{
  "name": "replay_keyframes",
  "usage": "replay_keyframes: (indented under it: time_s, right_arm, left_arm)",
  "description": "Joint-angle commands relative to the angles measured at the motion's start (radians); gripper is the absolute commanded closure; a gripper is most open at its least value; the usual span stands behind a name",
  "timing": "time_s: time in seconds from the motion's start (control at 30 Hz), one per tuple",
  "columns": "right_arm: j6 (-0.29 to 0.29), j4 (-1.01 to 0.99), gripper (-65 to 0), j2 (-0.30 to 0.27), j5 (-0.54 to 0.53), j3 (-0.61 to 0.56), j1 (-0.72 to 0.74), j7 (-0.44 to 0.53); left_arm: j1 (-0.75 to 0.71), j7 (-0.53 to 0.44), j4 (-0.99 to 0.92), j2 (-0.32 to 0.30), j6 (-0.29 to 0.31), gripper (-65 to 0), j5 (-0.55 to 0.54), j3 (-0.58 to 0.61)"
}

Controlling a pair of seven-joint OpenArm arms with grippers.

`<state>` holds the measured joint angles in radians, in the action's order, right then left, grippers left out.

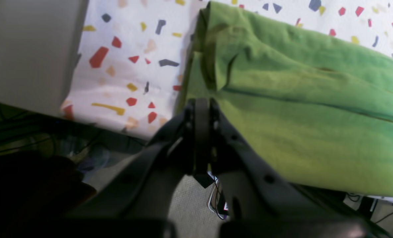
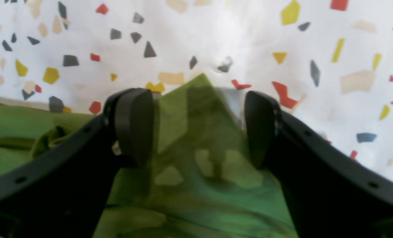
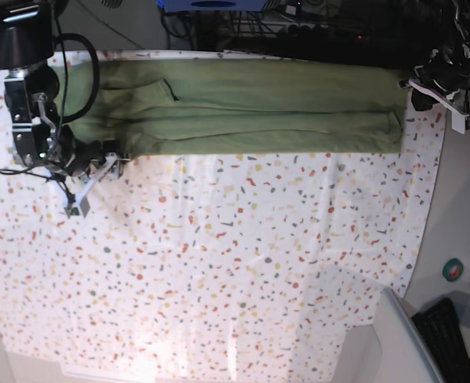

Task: Layout the t-shirt on the table in an organized manner, then fold the t-shirt properly
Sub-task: 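Regrasp the folded edge with the right gripper and tuck it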

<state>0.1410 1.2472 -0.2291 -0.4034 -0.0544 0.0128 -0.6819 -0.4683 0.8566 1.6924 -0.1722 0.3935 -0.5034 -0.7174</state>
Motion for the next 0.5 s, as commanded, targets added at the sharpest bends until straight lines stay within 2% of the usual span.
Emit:
replay_keyframes:
  time_s: [0.0,0.07,0.27,0.47]
  right_arm:
    - [0.003,0.016,-38.0,-0.013,-0.004,0.004,0.017,0.012]
    - [0.003,0.013,-32.0,-0.011,-0.004,0.004,0.017,0.012]
    - [0.003,0.022,0.0,-0.016,-0.01,0.004,0.017,0.012]
    - [0.001,0.087,0.0,-0.011,-0.01,0.006,-0.007,0.004]
  left_arm:
    - [-0.002,-0.013,0.015,-0.013,0.005,0.0,-0.013,-0.006]
    - [-0.002,-0.013,0.015,-0.013,0.005,0.0,-0.013,-0.006]
    - [0.0,-0.013,0.015,-0.014,0.005,0.0,-0.013,-0.006]
    - [0.001,-0.013,0.013,-0.014,0.005,0.0,-0.013,-0.008]
